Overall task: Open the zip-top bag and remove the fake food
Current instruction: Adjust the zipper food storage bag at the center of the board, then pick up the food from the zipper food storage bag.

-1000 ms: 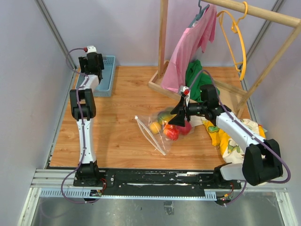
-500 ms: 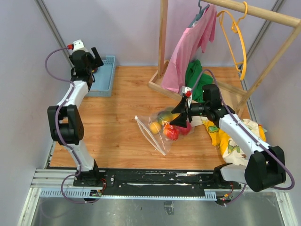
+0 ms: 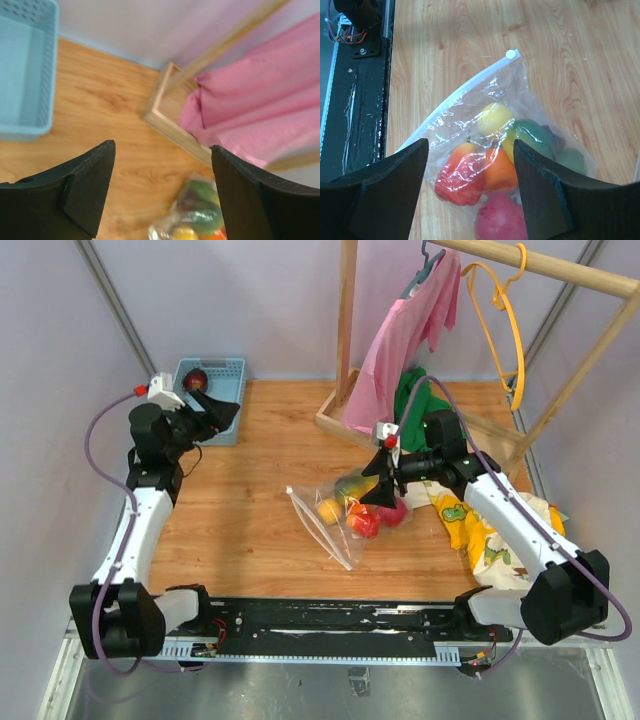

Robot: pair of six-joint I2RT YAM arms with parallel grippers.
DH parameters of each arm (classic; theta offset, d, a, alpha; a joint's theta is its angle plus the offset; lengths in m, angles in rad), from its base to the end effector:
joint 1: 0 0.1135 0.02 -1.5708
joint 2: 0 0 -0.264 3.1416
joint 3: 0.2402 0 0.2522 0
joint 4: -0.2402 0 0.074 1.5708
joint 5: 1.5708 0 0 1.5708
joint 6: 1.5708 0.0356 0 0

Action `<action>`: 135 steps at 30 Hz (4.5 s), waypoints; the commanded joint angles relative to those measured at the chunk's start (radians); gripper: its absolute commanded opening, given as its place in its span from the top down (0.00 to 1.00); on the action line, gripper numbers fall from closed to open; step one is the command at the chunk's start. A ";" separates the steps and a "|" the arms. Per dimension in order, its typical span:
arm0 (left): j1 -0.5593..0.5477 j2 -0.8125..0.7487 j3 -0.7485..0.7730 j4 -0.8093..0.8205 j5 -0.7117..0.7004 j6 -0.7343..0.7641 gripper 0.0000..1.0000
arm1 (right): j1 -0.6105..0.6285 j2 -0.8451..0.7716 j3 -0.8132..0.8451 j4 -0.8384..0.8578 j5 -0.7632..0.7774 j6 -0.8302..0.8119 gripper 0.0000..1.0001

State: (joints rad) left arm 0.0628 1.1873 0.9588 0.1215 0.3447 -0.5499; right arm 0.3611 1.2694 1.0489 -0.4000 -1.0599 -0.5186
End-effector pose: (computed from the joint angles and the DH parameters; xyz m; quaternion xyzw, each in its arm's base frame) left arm 0.2805 0.0056 0.3498 -0.1117 0.7333 -0.2826 0.6082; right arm 0.2399 0.1238 0.3174 -0.5359 0.5958 0.4170 0.4289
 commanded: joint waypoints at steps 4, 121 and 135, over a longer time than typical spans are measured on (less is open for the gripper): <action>-0.042 -0.181 -0.225 -0.080 0.238 -0.149 0.24 | 0.191 0.049 0.074 -0.081 0.251 0.076 0.31; -0.646 -0.181 -0.748 0.497 -0.053 -0.375 0.45 | 0.562 0.408 0.504 -0.291 0.786 0.285 0.99; -0.779 -0.107 -0.729 0.590 -0.309 -0.048 0.36 | 0.522 0.382 0.467 -0.304 0.619 0.276 0.99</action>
State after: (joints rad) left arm -0.6601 1.0458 0.2127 0.6327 0.1463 -0.7036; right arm 0.9051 1.6814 1.5173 -0.6865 -0.3752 -0.2497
